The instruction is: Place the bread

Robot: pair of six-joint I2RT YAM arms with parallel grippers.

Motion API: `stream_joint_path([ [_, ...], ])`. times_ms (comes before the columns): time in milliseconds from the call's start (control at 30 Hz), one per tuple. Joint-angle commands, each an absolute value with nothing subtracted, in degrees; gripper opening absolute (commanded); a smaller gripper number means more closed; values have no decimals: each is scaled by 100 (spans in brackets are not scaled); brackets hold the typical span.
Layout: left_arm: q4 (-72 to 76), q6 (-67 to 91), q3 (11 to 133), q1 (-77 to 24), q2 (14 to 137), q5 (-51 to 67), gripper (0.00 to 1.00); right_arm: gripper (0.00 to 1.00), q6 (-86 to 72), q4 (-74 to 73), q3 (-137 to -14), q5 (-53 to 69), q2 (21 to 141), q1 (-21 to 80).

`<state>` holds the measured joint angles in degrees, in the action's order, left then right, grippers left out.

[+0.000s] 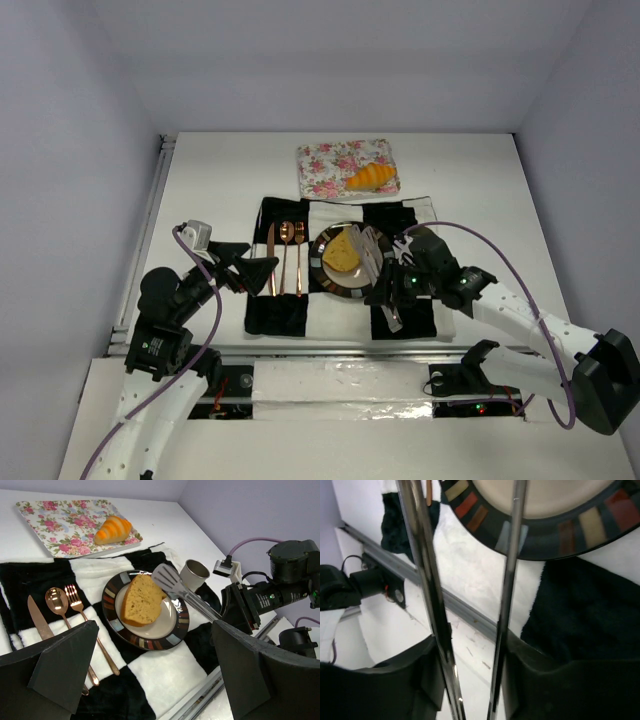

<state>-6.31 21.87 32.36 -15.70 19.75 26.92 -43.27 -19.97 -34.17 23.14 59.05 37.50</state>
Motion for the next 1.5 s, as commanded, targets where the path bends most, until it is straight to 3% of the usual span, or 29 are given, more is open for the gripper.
stream_joint_path([
  [0, -431, 2145, 3208, -1564, 1942, 2733, 98, 48, -4193, -2188, -3779, 1794, 5757, 3744],
  [267, -413, 2136, 3199, -1564, 1890, 2742, 98, 51, -4087, -2469, -4385, 1198, 5853, 3744],
  [600, -369, 2145, 3182, -1617, 1705, 2760, 98, 57, -3324, -3417, -6599, -360, 7776, 3429],
  [767, -369, 2136, 3182, -1669, 1582, 2742, 99, 59, -2883, -3787, -7452, -422, 9005, 2744],
  [1033, -360, 2145, 3182, -1723, 1468, 2725, 99, 59, -2628, -4297, -8805, -413, 10281, 2522],
  [1400, -352, 2136, 3173, -1775, 1468, 2725, 99, 58, -2505, -4421, -9412, -229, 11135, 2303],
  [1467, -343, 2145, 3173, -1775, 1468, 2725, 99, 53, -2487, -4447, -9492, -202, 11223, 2303],
])
